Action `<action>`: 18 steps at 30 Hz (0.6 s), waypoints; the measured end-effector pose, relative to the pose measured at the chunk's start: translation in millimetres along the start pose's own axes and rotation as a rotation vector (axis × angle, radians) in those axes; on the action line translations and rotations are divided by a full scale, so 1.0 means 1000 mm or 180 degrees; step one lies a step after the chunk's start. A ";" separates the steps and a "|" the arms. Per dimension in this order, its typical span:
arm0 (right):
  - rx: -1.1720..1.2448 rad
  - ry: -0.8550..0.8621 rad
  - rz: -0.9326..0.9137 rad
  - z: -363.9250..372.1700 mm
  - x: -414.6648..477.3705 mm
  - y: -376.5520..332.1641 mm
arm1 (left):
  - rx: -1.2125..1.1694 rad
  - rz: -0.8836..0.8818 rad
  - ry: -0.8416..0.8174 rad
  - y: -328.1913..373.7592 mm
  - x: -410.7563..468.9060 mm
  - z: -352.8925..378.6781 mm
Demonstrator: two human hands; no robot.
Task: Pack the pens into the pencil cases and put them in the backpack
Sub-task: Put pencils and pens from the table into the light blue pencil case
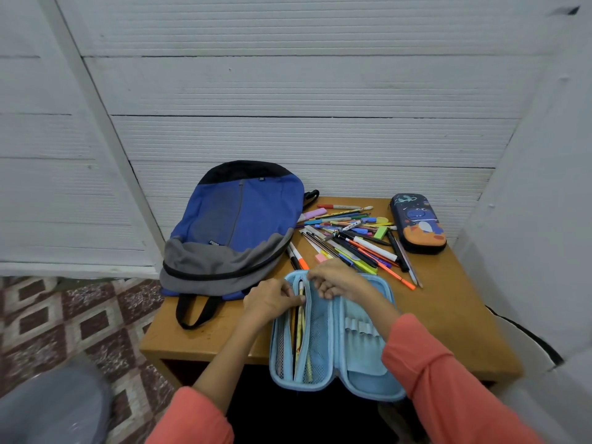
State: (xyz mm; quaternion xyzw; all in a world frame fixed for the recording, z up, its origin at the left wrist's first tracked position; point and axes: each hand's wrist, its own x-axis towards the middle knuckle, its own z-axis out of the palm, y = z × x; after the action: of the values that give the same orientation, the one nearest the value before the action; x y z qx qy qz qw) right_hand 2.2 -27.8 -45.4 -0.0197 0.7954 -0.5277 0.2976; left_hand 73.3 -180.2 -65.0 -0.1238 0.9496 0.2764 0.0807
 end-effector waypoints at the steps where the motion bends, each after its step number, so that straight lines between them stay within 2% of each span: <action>1: 0.0073 0.0078 -0.0057 -0.008 0.000 -0.001 | -0.0095 0.0012 -0.0025 -0.002 0.001 -0.002; 5: 0.0204 0.0826 -0.0331 -0.053 0.010 -0.001 | -0.0333 0.0043 -0.0135 -0.008 0.009 -0.007; 8: -0.0051 0.1581 -0.0490 -0.097 0.028 0.004 | -0.0341 -0.0010 -0.0244 -0.009 0.013 -0.009; 11: -0.0997 0.2343 -0.0419 -0.133 0.042 0.011 | -0.0363 -0.0043 -0.0254 -0.009 0.019 -0.008; 13: -0.1793 0.2652 -0.0269 -0.151 0.049 0.015 | -0.0342 -0.0033 -0.0350 -0.009 0.024 -0.009; 18: -0.3616 0.2540 -0.0272 -0.178 0.068 0.029 | -0.0372 -0.0069 -0.0683 -0.006 0.035 -0.013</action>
State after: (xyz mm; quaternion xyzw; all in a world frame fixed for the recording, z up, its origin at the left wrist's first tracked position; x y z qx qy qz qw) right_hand -133.8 108.9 -53.3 -0.0082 0.9954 -0.0079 -0.0950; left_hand 40.7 -198.6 -65.1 -0.1083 0.9164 0.3420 0.1775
